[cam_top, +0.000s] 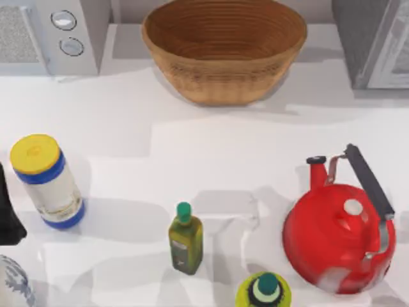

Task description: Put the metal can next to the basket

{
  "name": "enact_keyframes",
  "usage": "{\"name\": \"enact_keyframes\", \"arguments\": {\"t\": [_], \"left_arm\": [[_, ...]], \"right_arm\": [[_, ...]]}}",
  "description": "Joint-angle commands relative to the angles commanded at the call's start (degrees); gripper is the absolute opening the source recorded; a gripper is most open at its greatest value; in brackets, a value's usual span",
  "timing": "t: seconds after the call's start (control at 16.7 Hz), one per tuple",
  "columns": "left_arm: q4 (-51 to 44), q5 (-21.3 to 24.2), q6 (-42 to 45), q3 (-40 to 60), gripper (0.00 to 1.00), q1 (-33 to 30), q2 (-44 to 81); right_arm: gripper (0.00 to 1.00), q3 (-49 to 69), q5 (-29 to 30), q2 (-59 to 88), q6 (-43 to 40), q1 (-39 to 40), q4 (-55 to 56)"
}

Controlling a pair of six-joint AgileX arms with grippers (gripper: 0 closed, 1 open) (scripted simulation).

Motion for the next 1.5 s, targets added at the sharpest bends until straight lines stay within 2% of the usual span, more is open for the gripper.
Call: {"name": "enact_keyframes", "arguments": {"t": [0.24, 0.54, 0.84, 1.5], "left_arm": [[-0.98, -0.04, 0.73, 1.58, 1.00, 0.18, 1.39], [-8.86, -0.06, 6.67, 13.34, 1.00, 1.15, 13.32], [-22.42, 0.00, 17.14, 31.97, 1.00, 2.75, 34.79], [-57.04, 0.11, 45.37, 76.27, 1.00, 7.83, 90.69]], "right_arm": [[1.00, 0.00, 0.00, 0.00, 0.00, 0.00, 0.00], [1.00, 0.00, 0.00, 0.00, 0.00, 0.00, 0.00], [1.00, 0.00, 0.00, 0.00, 0.00, 0.00, 0.00], [1.00, 0.00, 0.00, 0.00, 0.00, 0.00, 0.00]]}}
